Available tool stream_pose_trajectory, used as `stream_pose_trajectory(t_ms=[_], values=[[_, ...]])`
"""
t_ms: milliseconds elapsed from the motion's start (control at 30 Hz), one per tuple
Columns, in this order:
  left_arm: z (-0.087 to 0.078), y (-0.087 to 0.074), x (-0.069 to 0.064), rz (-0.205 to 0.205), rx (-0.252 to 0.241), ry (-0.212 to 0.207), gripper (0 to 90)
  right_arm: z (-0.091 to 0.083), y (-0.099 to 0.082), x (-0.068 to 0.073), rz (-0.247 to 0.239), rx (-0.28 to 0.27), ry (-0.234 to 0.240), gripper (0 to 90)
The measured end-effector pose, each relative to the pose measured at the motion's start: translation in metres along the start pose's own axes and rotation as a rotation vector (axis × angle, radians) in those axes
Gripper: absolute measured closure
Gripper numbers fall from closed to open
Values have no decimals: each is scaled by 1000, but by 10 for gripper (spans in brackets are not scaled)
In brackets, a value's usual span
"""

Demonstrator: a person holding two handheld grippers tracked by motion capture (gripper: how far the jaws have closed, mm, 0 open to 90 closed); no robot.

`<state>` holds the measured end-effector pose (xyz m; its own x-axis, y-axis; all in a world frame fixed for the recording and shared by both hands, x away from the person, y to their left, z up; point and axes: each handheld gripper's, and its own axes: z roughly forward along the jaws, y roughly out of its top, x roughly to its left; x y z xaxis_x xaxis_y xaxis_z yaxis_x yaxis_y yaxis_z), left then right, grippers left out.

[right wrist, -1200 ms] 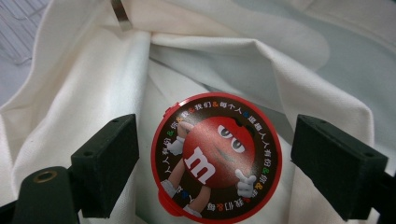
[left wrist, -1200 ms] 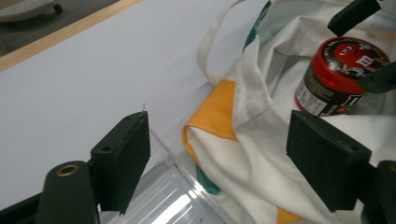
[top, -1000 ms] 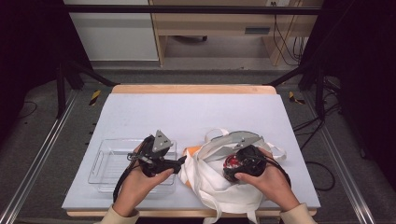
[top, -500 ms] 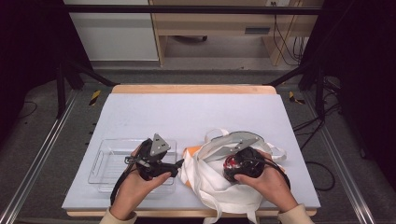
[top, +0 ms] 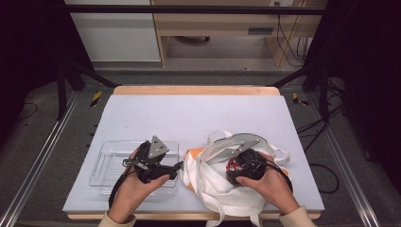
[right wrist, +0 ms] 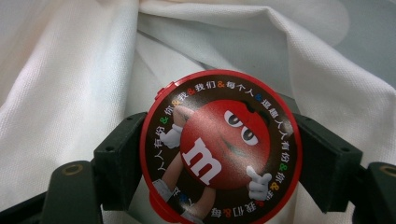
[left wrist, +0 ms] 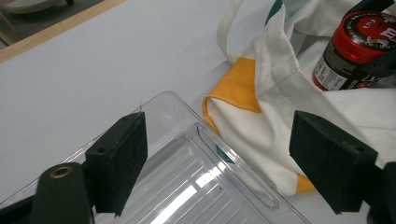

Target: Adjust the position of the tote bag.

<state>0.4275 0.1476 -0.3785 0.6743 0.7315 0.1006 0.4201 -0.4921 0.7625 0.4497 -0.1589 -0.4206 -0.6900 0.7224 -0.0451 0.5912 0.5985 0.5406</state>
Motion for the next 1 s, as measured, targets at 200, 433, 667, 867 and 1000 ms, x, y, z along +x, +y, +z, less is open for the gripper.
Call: stream_pose_trajectory(t_ms=[200, 433, 667, 867, 1000], values=[[-2, -1, 2, 2, 0, 8, 193, -1, 1, 0, 9, 10, 3, 255], [-4, -3, 4, -1, 3, 11, 193, -2, 3, 1, 9, 26, -2, 256], [-6, -3, 5, -2, 1, 17, 194, -4, 2, 0, 13, 26, -2, 257], [-9, -5, 9, -14, -6, 24, 192, -8, 4, 0, 15, 23, -7, 257], [-11, -6, 12, -15, -3, 30, 192, -11, 5, -1, 18, 16, -15, 257]])
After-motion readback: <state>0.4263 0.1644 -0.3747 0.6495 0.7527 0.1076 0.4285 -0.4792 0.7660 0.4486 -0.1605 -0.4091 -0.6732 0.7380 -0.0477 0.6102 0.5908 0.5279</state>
